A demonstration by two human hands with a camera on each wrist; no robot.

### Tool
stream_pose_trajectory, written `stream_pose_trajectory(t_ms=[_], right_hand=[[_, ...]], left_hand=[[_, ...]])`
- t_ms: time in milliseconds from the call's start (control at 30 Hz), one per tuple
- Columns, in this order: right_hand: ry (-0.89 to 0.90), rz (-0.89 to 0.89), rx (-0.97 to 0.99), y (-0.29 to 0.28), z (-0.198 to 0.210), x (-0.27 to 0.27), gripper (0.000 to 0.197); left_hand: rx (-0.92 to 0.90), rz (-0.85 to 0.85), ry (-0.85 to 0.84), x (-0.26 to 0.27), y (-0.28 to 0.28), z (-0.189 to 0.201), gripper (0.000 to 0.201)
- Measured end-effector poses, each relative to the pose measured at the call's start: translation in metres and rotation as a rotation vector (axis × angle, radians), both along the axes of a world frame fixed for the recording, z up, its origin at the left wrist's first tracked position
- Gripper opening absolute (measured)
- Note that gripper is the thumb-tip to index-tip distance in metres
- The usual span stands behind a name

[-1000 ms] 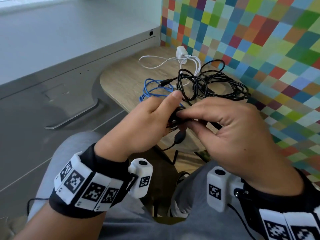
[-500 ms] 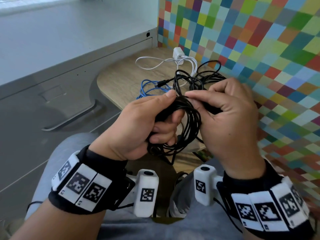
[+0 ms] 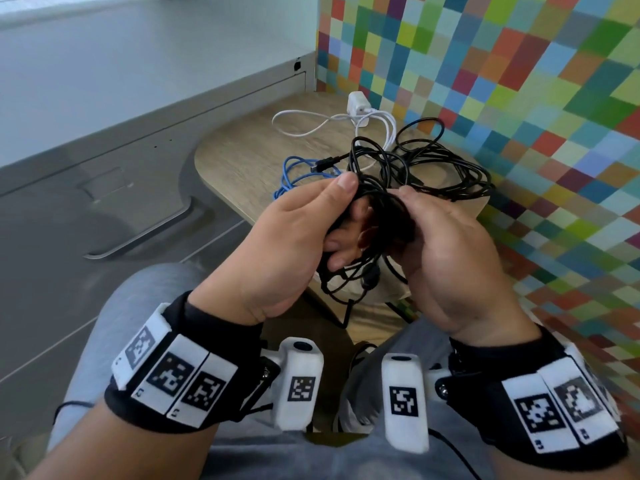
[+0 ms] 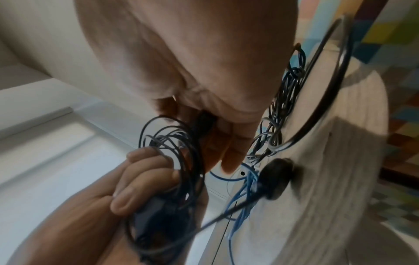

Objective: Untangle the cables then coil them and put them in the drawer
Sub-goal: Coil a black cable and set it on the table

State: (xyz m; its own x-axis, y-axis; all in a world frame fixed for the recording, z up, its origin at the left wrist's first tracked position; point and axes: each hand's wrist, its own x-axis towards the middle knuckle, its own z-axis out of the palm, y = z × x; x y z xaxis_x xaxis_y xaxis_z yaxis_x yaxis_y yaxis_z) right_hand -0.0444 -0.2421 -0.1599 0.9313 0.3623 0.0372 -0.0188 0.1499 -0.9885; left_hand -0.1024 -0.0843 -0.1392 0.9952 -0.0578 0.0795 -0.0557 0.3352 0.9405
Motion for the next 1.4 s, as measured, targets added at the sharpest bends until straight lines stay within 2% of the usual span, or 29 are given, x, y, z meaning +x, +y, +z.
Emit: stream_pose_trajectory(t_ms=[67, 200, 300, 433, 567, 700, 867, 967, 1200, 1400], right_hand=[[-0.085, -0.028, -0.081, -0.003, -0.004, 0.002, 0.044], [-0.312, 0.043, -0.242, -0.007, 0.004, -0.004, 0.049], [-0.388, 0.073, -0.289, -0.006, 0.01, -0.011, 0.059], [-0.42, 0.047, -0.357, -0.002, 0.013, -0.014, 0.047], [-0.483, 0.011, -0.409, -0.002, 0.013, -0.014, 0.042], [-0.422, 0.096, -0.323, -0.001, 0.013, -0.014, 0.034], [-0.192, 0.185, -0.072, 0.0, 0.009, -0.014, 0.024], [-0.163, 0.119, -0.11, 0.0, 0.004, -0.012, 0.011], [-0.116, 0.056, -0.108, 0.001, 0.001, -0.008, 0.012], [-0.101, 0.019, -0.064, 0.01, -0.005, -0.013, 0.012]], left_hand=[[-0.003, 0.027, 0.018, 0.0, 0.003, 0.0, 0.036], [-0.039, 0.047, 0.102, -0.001, 0.006, 0.003, 0.043], [-0.041, 0.062, 0.123, -0.001, 0.006, 0.005, 0.044], [-0.018, 0.073, 0.137, -0.002, 0.005, 0.005, 0.044], [-0.004, 0.068, 0.136, -0.002, 0.004, 0.005, 0.043], [0.02, 0.061, 0.128, -0.003, 0.005, 0.005, 0.044], [0.093, 0.081, 0.109, -0.001, 0.004, 0.004, 0.041], [0.189, 0.077, 0.09, 0.001, 0.006, 0.002, 0.036], [0.417, 0.045, 0.06, 0.002, 0.011, 0.002, 0.045], [0.74, 0.154, -0.012, 0.004, 0.017, 0.002, 0.048]])
